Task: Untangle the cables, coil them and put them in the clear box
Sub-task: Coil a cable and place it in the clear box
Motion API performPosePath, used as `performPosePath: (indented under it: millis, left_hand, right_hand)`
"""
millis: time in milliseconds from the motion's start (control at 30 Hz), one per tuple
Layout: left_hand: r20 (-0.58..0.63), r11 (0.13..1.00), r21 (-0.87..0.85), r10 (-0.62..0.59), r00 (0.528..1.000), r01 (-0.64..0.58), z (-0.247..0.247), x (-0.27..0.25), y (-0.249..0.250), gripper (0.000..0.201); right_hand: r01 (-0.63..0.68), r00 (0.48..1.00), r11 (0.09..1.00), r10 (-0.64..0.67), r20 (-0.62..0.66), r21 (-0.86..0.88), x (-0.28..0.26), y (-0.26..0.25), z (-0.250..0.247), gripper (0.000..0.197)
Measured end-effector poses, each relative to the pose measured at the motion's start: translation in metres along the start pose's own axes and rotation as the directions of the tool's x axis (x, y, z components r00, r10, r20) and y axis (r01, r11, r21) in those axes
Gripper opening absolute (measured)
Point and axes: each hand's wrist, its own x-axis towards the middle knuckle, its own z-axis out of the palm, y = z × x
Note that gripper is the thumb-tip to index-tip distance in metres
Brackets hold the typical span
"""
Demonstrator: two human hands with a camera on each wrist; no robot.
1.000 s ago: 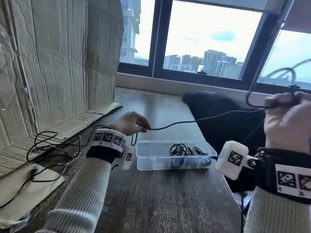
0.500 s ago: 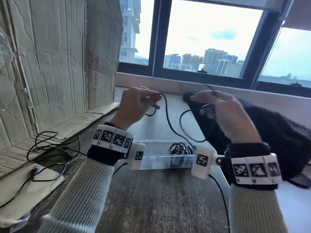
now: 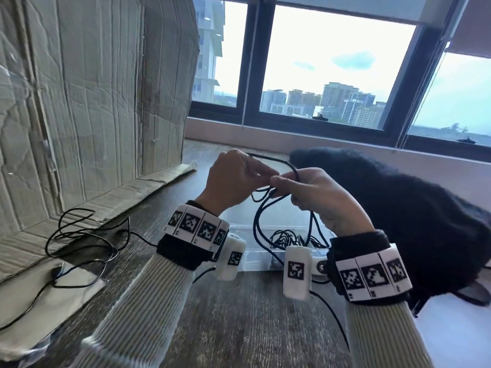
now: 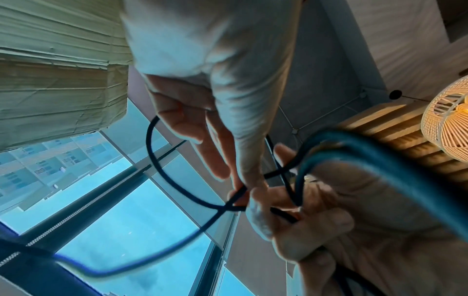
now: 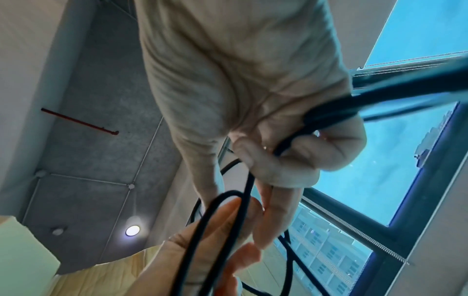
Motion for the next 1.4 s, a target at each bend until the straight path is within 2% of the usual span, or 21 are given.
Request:
performPosePath:
  millis: [67, 133, 200, 267, 300, 333, 367, 433, 467, 533, 633, 700, 767, 833, 900, 967, 1033, 1133, 1300, 1367, 1400]
  left_hand:
    - [0.056, 1.0, -0.029, -0.009, 0.998, 0.011, -0.002, 0.0, -0.005, 0.011]
    - [0.102, 0.998, 0.066, -0.017, 0.995, 0.01, -0.006, 0.002, -0.014, 0.023]
    - [0.173, 0.952, 0.301, -0.114, 0.978, 0.058, -0.009, 0.005, -0.029, 0.061]
    - [0.277, 0.836, 0.525, -0.344, 0.897, 0.159, -0.008, 0.002, -0.044, 0.108]
    - [0.323, 0.804, 0.56, -0.435, 0.841, 0.2, -0.006, 0.0, -0.049, 0.12]
    - [0.37, 0.807, 0.547, -0.472, 0.8, 0.224, -0.003, -0.002, -0.053, 0.122]
    - [0.411, 0.826, 0.516, -0.47, 0.781, 0.226, 0.0, -0.003, -0.056, 0.114]
    - [0.464, 0.868, 0.455, -0.423, 0.779, 0.2, 0.001, -0.003, -0.059, 0.068]
    - [0.482, 0.886, 0.425, -0.396, 0.782, 0.187, 0.001, -0.004, -0.061, 0.045]
    - [0.509, 0.908, 0.378, -0.367, 0.779, 0.181, -0.005, -0.004, -0.063, 0.017]
    - [0.474, 0.913, 0.356, -0.359, 0.804, 0.198, -0.021, -0.002, -0.069, 0.015]
    - [0.464, 0.906, 0.364, -0.379, 0.801, 0.218, -0.029, -0.002, -0.07, 0.018]
    - [0.481, 0.859, 0.46, -0.455, 0.749, 0.227, -0.026, -0.003, -0.071, 0.058]
    - [0.498, 0.78, 0.589, -0.555, 0.666, 0.21, -0.014, -0.005, -0.073, 0.08]
    - [0.538, 0.749, 0.638, -0.6, 0.591, 0.179, 0.001, -0.008, -0.077, 0.074]
    - [0.566, 0.753, 0.635, -0.607, 0.557, 0.174, 0.009, -0.01, -0.078, 0.059]
    - [0.576, 0.777, 0.603, -0.582, 0.574, 0.183, 0.009, -0.011, -0.077, 0.045]
    - [0.514, 0.799, 0.55, -0.551, 0.657, 0.241, 0.003, -0.01, -0.078, 0.031]
    - [0.388, 0.757, 0.602, -0.554, 0.736, 0.253, -0.003, -0.008, -0.085, 0.016]
    - [0.335, 0.764, 0.584, -0.534, 0.776, 0.275, -0.008, -0.004, -0.086, 0.01]
    - [0.34, 0.774, 0.566, -0.532, 0.775, 0.283, -0.011, -0.003, -0.086, 0.011]
  right_hand:
    - [0.01, 1.0, 1.0, -0.01, -0.025, -0.028, 0.001, 0.002, -0.003, 0.012]
    - [0.021, 0.991, 1.0, -0.018, -0.132, 0.017, 0.001, 0.004, -0.008, 0.01]
    - [0.09, 0.967, 0.987, -0.054, -0.25, 0.134, -0.001, 0.002, -0.017, 0.014]
    - [0.169, 0.948, 0.94, -0.073, -0.31, 0.298, -0.007, -0.003, -0.028, 0.016]
    - [0.198, 0.946, 0.905, -0.075, -0.317, 0.376, -0.01, -0.006, -0.035, 0.017]
    - [0.222, 0.946, 0.868, -0.081, -0.314, 0.444, -0.012, -0.008, -0.04, 0.019]
    - [0.248, 0.946, 0.828, -0.093, -0.312, 0.503, -0.015, -0.01, -0.044, 0.02]
    - [0.326, 0.929, 0.74, -0.136, -0.344, 0.588, -0.016, -0.011, -0.049, 0.021]
    - [0.375, 0.912, 0.694, -0.156, -0.38, 0.615, -0.016, -0.011, -0.052, 0.021]
    - [0.472, 0.864, 0.617, -0.182, -0.47, 0.629, -0.016, -0.007, -0.06, 0.021]
    - [0.555, 0.799, 0.55, -0.144, -0.584, 0.624, -0.019, 0.003, -0.078, 0.02]
    - [0.568, 0.781, 0.535, -0.111, -0.615, 0.625, -0.02, 0.009, -0.088, 0.019]
    - [0.558, 0.791, 0.519, -0.096, -0.604, 0.648, -0.019, 0.012, -0.093, 0.018]
    - [0.535, 0.815, 0.493, -0.085, -0.574, 0.687, -0.018, 0.012, -0.093, 0.019]
    - [0.523, 0.831, 0.469, -0.097, -0.547, 0.712, -0.016, 0.011, -0.09, 0.021]
    - [0.521, 0.844, 0.441, -0.137, -0.519, 0.73, -0.015, 0.008, -0.085, 0.021]
    - [0.513, 0.855, 0.43, -0.177, -0.488, 0.743, -0.015, 0.004, -0.08, 0.021]
    - [0.519, 0.854, 0.434, -0.222, -0.47, 0.737, -0.016, -0.003, -0.071, 0.021]
    - [0.572, 0.82, 0.415, -0.289, -0.494, 0.708, -0.022, -0.008, -0.074, 0.022]
    - [0.592, 0.805, 0.437, -0.281, -0.522, 0.677, -0.026, -0.009, -0.079, 0.021]
    - [0.598, 0.799, 0.452, -0.28, -0.532, 0.661, -0.027, -0.009, -0.08, 0.021]
